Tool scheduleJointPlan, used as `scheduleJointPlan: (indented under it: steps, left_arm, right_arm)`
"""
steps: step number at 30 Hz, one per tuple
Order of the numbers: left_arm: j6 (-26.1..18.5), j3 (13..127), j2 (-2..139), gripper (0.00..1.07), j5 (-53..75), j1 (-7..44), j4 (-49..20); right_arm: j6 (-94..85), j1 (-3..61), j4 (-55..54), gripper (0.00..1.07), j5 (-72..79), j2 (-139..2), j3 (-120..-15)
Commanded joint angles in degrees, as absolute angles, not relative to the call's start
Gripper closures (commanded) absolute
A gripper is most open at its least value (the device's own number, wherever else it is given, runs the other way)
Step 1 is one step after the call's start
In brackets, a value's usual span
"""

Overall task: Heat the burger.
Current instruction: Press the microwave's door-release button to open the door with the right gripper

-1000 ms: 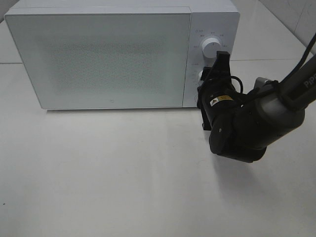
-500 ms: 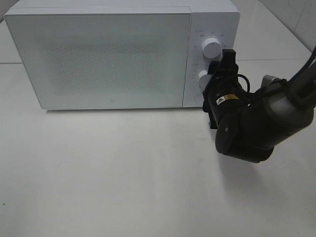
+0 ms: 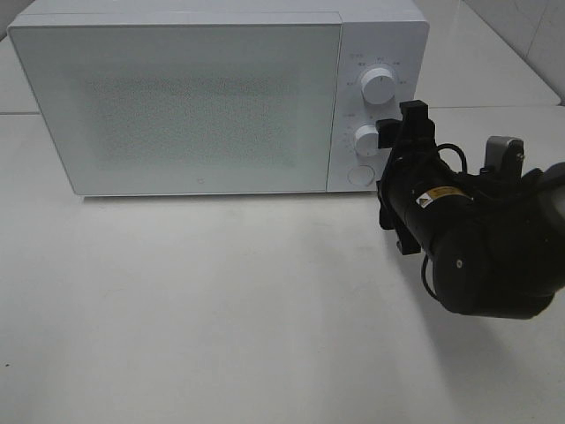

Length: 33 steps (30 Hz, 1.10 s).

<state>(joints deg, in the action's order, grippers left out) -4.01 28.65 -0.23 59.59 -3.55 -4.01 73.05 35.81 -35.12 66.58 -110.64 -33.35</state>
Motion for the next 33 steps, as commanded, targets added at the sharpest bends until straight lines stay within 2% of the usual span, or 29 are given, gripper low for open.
scheduleJointPlan:
  steps: [1, 7, 8, 23, 31, 33]
  left_arm:
    - [-3.9, 28.5, -1.7, 0.09, 59.5, -3.6, -4.1]
    - [-3.9, 28.5, -1.7, 0.09, 59.5, -3.6, -4.1]
    - [-3.9, 28.5, -1.7, 0.09, 59.5, -3.6, -4.1]
    - [-3.9, 28.5, -1.7, 0.09, 59.5, -3.6, -4.1]
    - [-3.9, 28.5, -1.7, 0.09, 59.5, -3.6, -4.1]
    - [-3.9, 28.5, -1.7, 0.09, 59.5, -3.6, -4.1]
  right_arm:
    - [71.4, 35.5, -31.7, 0.32, 65.1, -108.6, -31.6]
    - [61.9, 35.5, -25.8, 0.32, 56.3, -103.9, -28.5]
    - [56.1, 35.4, -24.6, 0.32, 52.4, -101.9, -28.4]
    - [20.5, 35.4, -24.2, 0.32, 28.5, -91.6, -28.4]
    - [2.7, 35.4, -24.2, 0.32, 11.5, -88.5, -32.7]
    - [-3.3, 35.4, -23.5, 0.32, 2.9, -88.4, -35.7]
